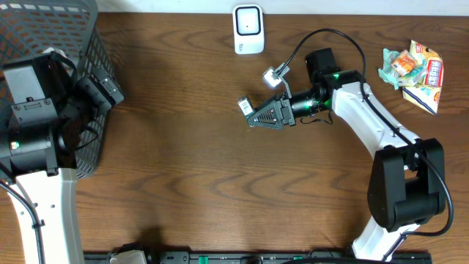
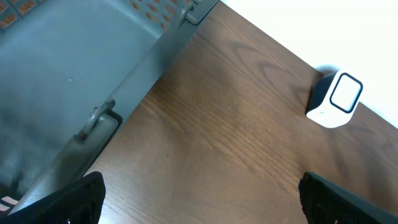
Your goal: Scan the item barcode
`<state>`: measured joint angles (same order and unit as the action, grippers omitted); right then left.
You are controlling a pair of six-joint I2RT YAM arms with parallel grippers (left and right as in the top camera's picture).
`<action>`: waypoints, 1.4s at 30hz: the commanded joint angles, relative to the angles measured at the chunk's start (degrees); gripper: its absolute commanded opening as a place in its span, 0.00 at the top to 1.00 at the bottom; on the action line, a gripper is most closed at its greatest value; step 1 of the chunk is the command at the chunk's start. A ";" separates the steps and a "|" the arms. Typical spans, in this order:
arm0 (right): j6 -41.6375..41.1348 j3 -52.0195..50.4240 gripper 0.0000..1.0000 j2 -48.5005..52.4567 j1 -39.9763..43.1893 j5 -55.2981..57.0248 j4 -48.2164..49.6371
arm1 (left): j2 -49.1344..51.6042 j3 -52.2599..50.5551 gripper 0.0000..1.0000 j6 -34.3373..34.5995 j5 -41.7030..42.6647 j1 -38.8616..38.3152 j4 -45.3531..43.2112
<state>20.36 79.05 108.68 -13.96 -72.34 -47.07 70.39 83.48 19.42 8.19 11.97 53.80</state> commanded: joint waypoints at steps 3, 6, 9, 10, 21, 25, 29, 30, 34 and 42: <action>1.14 1.20 0.44 -1.42 -0.59 6.71 -0.04 | 0.02 0.07 0.02 -0.74 -0.55 0.24 0.15; 1.11 1.11 0.44 -1.42 -1.49 17.84 -0.33 | 0.02 0.04 0.02 -0.76 -0.55 0.24 0.15; 1.11 0.63 0.44 -1.42 -3.04 30.53 -2.05 | 0.02 0.07 0.02 -0.74 -0.55 0.24 0.17; 1.14 0.46 0.43 -1.40 -3.50 33.92 -2.86 | 0.02 0.07 0.02 -0.74 -0.55 0.24 0.15; -3.34 -5.99 0.36 -0.98 -6.49 53.99 0.74 | 0.02 0.04 0.02 -0.74 -0.55 0.24 0.17; -10.47 -5.68 0.36 -1.11 -6.49 53.40 2.03 | 0.02 0.04 0.02 -0.74 -0.55 0.24 0.15; -14.16 -4.66 0.36 -1.14 -6.51 48.70 1.77 | 0.02 0.04 0.02 -0.74 -0.55 0.24 0.15; -14.53 -4.35 0.36 -1.22 -6.54 44.30 1.66 | 0.02 0.07 0.02 -0.74 -0.55 0.24 0.15; -14.51 -4.02 0.36 -1.22 -7.72 32.15 2.10 | 0.02 0.04 0.02 -0.74 -0.55 0.24 0.15; -23.41 -4.04 0.35 -1.20 -20.61 47.17 4.98 | 0.02 0.04 0.02 -0.74 -0.55 0.24 0.15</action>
<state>5.15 74.00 108.64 -28.95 -34.87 -43.33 70.39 83.48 19.42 8.19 11.94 53.82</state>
